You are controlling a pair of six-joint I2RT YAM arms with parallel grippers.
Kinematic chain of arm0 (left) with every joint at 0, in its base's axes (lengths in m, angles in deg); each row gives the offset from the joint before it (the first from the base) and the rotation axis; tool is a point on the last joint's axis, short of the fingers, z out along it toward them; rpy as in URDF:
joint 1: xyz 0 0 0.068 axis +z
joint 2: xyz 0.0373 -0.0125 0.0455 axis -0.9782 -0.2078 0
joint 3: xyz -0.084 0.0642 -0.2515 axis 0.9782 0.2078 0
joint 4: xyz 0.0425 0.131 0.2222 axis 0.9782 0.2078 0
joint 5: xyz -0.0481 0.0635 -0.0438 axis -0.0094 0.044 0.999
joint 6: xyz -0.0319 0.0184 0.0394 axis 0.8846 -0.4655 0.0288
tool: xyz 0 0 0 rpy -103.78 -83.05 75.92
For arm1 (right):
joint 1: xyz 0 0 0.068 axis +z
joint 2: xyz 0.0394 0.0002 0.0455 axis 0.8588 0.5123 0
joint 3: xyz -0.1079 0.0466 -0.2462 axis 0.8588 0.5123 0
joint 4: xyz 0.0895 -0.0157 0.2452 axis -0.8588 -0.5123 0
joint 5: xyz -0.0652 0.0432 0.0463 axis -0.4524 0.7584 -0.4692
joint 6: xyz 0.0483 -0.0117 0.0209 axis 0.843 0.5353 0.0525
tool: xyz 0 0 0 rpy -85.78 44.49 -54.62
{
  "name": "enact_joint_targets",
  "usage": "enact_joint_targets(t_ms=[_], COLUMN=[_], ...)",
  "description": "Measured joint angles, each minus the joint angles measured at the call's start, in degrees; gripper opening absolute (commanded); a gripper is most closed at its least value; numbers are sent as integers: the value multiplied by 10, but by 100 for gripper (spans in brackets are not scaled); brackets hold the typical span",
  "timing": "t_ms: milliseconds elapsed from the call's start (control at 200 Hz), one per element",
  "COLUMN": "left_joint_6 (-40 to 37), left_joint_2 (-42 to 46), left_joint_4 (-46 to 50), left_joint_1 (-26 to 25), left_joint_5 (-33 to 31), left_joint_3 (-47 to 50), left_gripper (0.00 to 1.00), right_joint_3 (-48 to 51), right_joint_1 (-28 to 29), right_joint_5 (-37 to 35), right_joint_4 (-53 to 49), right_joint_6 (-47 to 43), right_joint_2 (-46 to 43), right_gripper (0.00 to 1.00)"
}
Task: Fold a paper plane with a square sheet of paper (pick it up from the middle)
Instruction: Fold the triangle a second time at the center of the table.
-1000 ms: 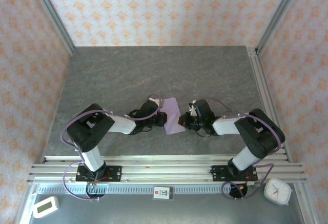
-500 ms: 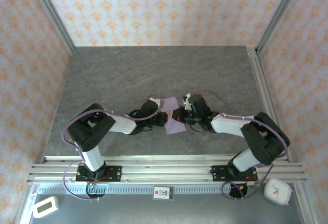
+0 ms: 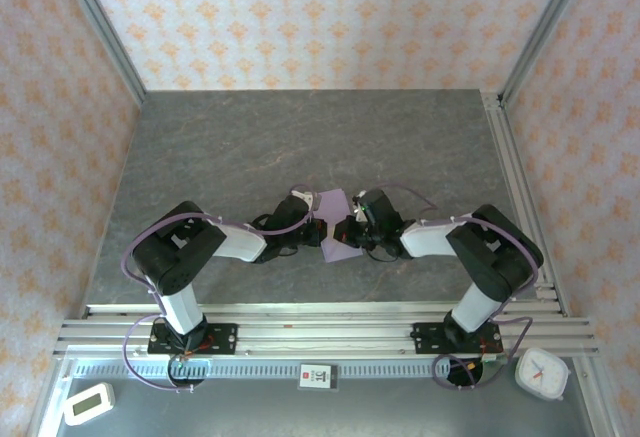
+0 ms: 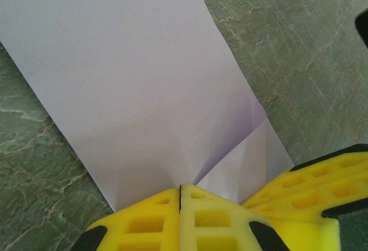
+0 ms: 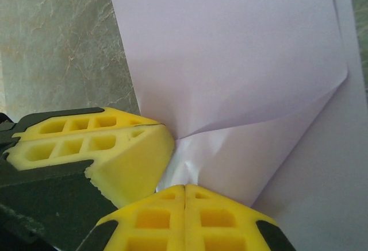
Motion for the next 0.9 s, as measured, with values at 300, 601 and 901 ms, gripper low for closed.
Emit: enact_joint_targets(t_ms=[300,601,901], left_joint_6=[0,0,0], left_joint_2=[-3,-4,-3], left_joint_4=[-3,-6,-6], left_joint_1=[0,0,0], left_joint_5=[0,0,0], left_joint_3=[-1,-1,-1], left_gripper=[0,0,0], right_joint_3=[3,-54,-42], right_joint_1=[0,-19,-31], right_joint_5=[-6,-10,-10], right_joint_4=[-15,-32,-28], right_joint_6=[3,-11,-13], right_joint_2=[-19,-33,-17], right_gripper=[0,0,0])
